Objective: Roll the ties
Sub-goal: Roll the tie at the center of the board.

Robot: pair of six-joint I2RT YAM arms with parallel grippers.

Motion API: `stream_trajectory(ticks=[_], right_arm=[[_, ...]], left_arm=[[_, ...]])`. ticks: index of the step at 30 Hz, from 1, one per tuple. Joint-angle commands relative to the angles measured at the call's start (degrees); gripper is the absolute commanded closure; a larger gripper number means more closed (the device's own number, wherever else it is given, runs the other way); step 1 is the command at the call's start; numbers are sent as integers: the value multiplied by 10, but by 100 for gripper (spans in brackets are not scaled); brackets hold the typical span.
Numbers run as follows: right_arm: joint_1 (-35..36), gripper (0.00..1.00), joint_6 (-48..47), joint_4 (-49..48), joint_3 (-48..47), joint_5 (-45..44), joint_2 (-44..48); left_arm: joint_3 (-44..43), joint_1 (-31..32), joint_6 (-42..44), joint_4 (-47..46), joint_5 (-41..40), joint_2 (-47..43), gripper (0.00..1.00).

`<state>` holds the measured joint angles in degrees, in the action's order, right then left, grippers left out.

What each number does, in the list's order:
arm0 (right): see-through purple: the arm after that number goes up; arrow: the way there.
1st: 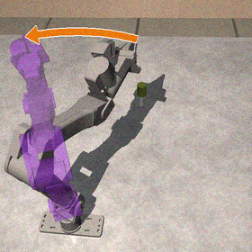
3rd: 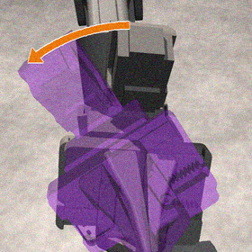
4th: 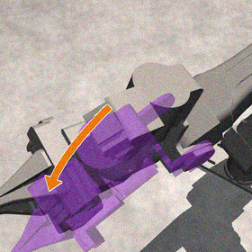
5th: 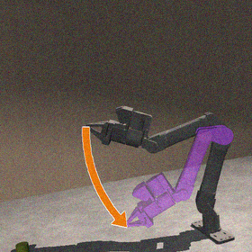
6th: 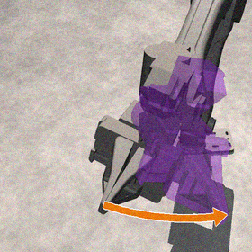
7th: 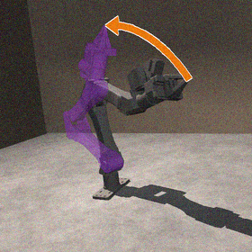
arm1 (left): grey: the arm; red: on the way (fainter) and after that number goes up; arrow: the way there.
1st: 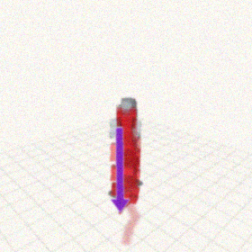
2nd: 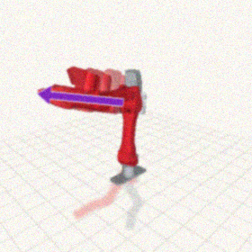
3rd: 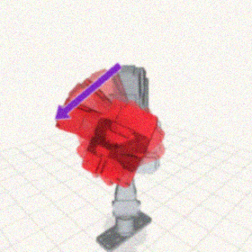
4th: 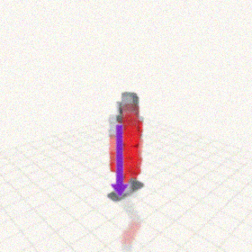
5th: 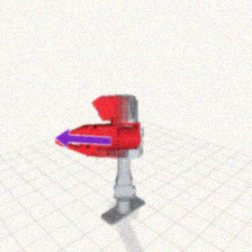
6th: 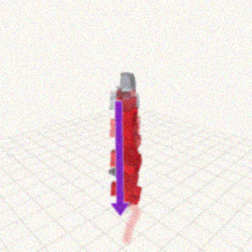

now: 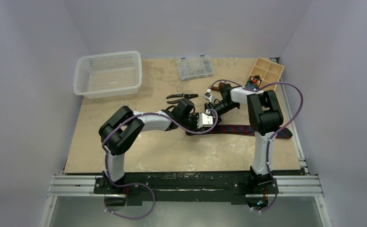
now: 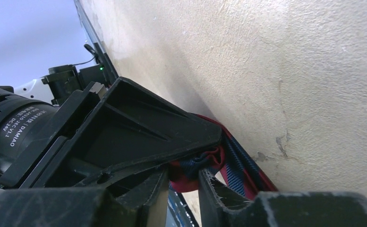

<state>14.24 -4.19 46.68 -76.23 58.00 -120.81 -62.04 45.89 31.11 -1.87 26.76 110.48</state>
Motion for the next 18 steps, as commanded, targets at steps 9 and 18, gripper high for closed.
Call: stream_trajectory(ticks=[9, 18], right_arm=[[-7, 100, -79, 13, 5, -105, -19], [-18, 100, -68, -32, 32, -190, -9]], left_arm=[[4, -13, -31, 54, -13, 51, 58], [59, -31, -73, -99, 93, 22, 36]])
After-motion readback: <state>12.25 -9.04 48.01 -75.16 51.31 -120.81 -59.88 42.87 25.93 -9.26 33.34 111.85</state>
